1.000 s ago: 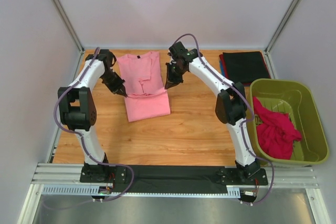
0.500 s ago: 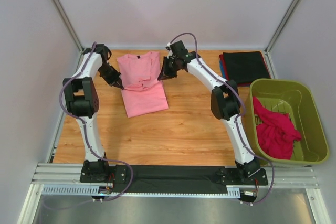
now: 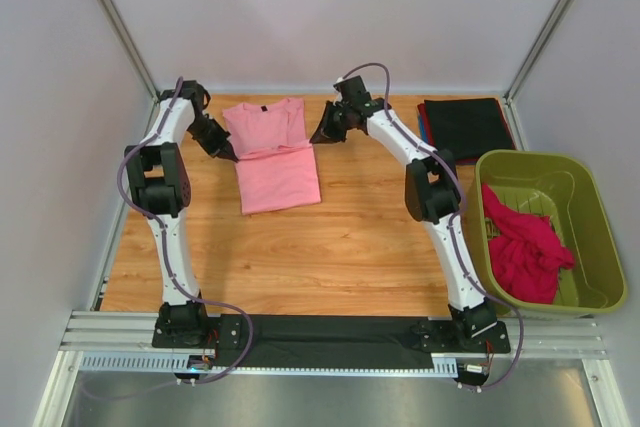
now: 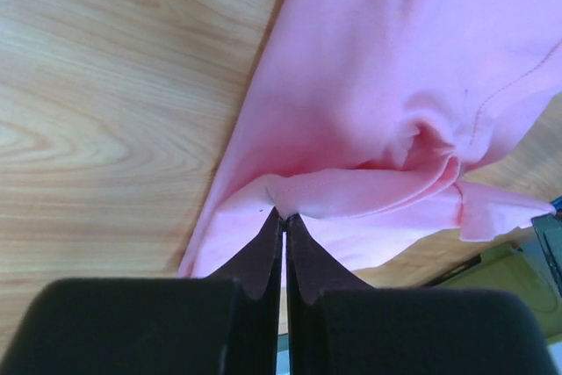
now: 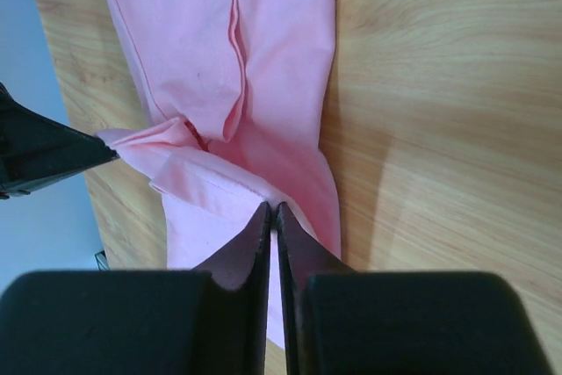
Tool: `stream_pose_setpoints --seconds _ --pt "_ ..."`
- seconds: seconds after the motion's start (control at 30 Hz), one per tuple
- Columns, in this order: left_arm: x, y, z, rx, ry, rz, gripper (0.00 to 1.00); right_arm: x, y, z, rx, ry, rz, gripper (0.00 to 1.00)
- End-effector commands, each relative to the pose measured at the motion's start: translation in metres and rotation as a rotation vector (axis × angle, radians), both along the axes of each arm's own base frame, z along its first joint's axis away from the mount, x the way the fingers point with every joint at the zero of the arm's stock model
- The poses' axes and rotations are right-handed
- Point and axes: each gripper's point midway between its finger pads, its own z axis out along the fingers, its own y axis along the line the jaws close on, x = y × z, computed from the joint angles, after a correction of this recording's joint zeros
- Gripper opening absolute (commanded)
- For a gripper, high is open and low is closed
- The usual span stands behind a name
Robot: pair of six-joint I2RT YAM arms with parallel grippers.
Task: Fold and stack the t-shirts
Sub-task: Fold the tshirt
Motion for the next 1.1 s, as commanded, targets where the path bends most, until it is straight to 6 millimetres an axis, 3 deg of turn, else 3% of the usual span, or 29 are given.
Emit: stream_pose_setpoints --seconds 0.0,0.03,0.2,0.23,0.27,0.3,0.33,0.4,0.5,0.6,0.67,0.83,1.07 --pt "0.018 -0.003 0.009 -0.044 -0.081 -0.021 0.03 0.021 0.005 0.021 0.056 -0.063 -0.041 0.07" --pt "0.024 -0.004 0.01 -0.058 -0.096 -0.028 0.13 0.022 0.005 0.018 0.062 -0.061 -0.037 0.13" --pt "0.026 0.026 0.03 0.053 -0.134 -0.014 0.27 0.021 -0.002 0.03 0.101 -0.061 0.016 0.3" --pt "0.021 0.036 0.042 0.111 -0.142 -0.005 0.29 0.017 -0.009 0.027 0.076 -0.053 0.034 0.3" --pt "0.016 0.043 0.049 0.148 -0.142 0.001 0.31 0.013 -0.013 0.039 0.073 -0.065 0.041 0.32" --pt "0.009 0.044 0.053 0.181 -0.129 -0.001 0.33 0.001 -0.016 0.031 0.063 -0.031 0.066 0.32" --pt "0.0 0.05 0.07 0.234 -0.147 0.008 0.35 -0.006 -0.018 0.037 0.063 -0.033 0.087 0.33" --pt "-0.025 0.041 0.059 0.233 -0.106 -0.025 0.37 -0.031 -0.022 0.043 0.059 -0.024 0.144 0.34" --pt "-0.058 0.012 0.049 0.139 -0.105 -0.082 0.38 -0.055 -0.027 0.051 0.033 -0.032 0.2 0.35" --pt "-0.088 -0.021 0.036 0.049 -0.124 -0.139 0.4 -0.076 -0.031 0.036 0.003 0.001 0.244 0.36" --pt "-0.104 -0.024 0.023 0.053 -0.099 -0.147 0.42 -0.086 -0.031 0.027 0.008 0.032 0.265 0.37" --pt "-0.124 -0.019 -0.007 0.152 -0.047 -0.213 0.45 -0.108 -0.025 0.008 0.011 0.085 0.341 0.38" --pt "-0.119 -0.035 -0.021 0.057 -0.076 -0.21 0.47 -0.14 -0.024 -0.027 -0.024 0.155 0.366 0.41"
